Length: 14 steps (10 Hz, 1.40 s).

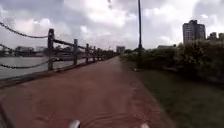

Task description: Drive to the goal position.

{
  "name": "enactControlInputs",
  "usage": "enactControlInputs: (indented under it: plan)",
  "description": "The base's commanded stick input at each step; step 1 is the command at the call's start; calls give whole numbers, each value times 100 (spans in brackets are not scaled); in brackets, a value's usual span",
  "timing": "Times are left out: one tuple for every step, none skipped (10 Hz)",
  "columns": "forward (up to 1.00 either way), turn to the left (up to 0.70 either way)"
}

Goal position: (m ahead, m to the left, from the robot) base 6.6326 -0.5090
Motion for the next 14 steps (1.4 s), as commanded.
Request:
enactControlInputs:
  plan:
    - [70, 0]
    - [70, 0]
    - [70, 0]
    - [70, 0]
    - [70, 0]
    - [70, 0]
    - [70, 0]
    - [70, 0]
    - [70, 0]
    - [70, 0]
    - [70, 0]
    - [70, 0]
    - [70, 0]
    - [70, 0]
